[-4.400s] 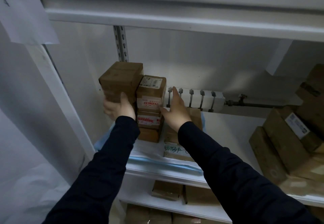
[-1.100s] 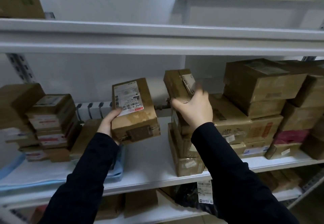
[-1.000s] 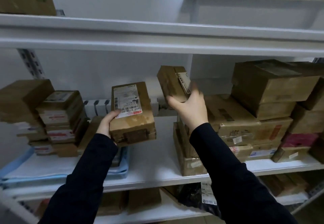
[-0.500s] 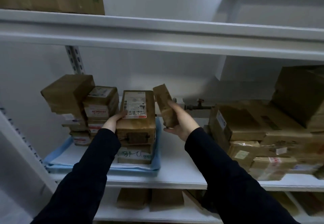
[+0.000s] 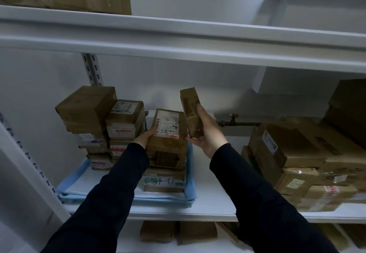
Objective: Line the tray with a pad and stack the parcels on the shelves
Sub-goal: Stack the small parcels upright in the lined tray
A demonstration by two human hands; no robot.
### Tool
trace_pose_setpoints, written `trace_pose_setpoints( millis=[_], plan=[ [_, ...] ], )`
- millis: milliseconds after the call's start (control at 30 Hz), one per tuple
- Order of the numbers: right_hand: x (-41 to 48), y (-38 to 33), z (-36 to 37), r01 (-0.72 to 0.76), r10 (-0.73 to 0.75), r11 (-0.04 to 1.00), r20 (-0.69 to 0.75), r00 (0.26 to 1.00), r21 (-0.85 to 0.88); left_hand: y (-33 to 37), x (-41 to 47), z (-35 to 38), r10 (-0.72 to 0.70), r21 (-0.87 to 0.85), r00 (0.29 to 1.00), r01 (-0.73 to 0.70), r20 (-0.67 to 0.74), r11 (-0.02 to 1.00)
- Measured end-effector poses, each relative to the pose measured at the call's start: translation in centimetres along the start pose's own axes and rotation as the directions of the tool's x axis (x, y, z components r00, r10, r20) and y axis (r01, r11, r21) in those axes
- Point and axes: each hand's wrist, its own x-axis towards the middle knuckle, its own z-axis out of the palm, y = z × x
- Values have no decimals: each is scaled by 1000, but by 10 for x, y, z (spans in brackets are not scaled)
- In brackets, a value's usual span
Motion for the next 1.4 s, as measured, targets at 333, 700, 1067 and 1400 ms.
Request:
trace_pose_setpoints(
  millis=[333, 700, 1067, 1400],
  plan=[
    [14, 5, 38, 56, -51, 979, 28, 998, -198, -1, 31, -17, -15, 262, 998, 29, -58, 964],
    [13, 16, 81, 397, -361, 791, 167, 917, -466, 40, -35, -2, 334, -59, 942, -333, 13, 941],
    [16, 26, 121, 252, -96, 875, 360, 928, -414, 61, -8, -65, 464, 212, 832, -415, -303, 884],
    [15, 33, 132, 213, -16, 856, 386, 922, -472, 54, -11, -62, 503, 439, 810, -350, -302, 828]
  ],
)
